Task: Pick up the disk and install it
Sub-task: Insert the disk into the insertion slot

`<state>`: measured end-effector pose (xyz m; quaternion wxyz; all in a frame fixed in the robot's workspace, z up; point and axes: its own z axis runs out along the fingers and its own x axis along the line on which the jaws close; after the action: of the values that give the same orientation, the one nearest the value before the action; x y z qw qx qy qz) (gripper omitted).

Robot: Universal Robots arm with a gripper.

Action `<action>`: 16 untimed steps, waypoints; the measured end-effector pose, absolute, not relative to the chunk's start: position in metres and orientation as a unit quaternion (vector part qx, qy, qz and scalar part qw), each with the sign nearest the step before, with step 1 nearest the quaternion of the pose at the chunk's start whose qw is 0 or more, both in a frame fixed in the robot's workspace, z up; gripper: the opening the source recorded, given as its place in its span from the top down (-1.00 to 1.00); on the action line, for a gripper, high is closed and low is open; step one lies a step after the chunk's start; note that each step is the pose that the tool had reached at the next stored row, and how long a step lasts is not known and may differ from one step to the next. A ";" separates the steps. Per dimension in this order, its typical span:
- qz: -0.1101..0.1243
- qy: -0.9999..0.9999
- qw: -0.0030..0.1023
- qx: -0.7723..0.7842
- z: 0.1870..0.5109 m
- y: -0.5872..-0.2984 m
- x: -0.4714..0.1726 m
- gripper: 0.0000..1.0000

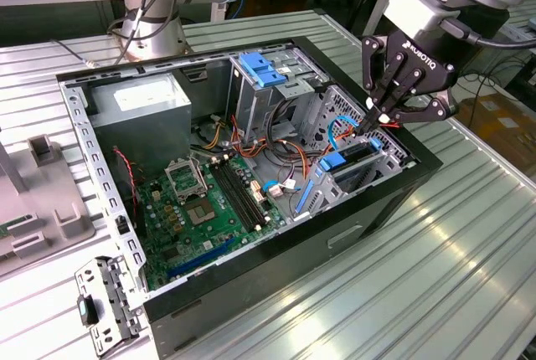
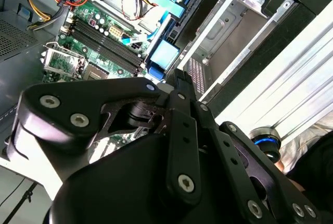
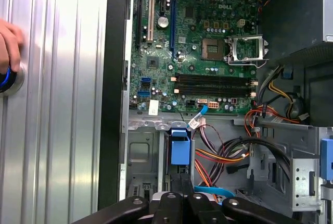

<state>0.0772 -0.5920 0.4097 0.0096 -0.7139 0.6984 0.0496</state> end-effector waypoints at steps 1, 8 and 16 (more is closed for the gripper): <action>0.050 0.698 0.010 -0.714 0.410 -0.592 0.077 0.79; 0.051 0.698 0.012 -0.714 0.416 -0.592 0.077 0.79; 0.056 0.698 0.016 -0.714 0.423 -0.592 0.077 0.79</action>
<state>0.0772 -0.5920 0.4233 0.0161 -0.7138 0.6979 0.0559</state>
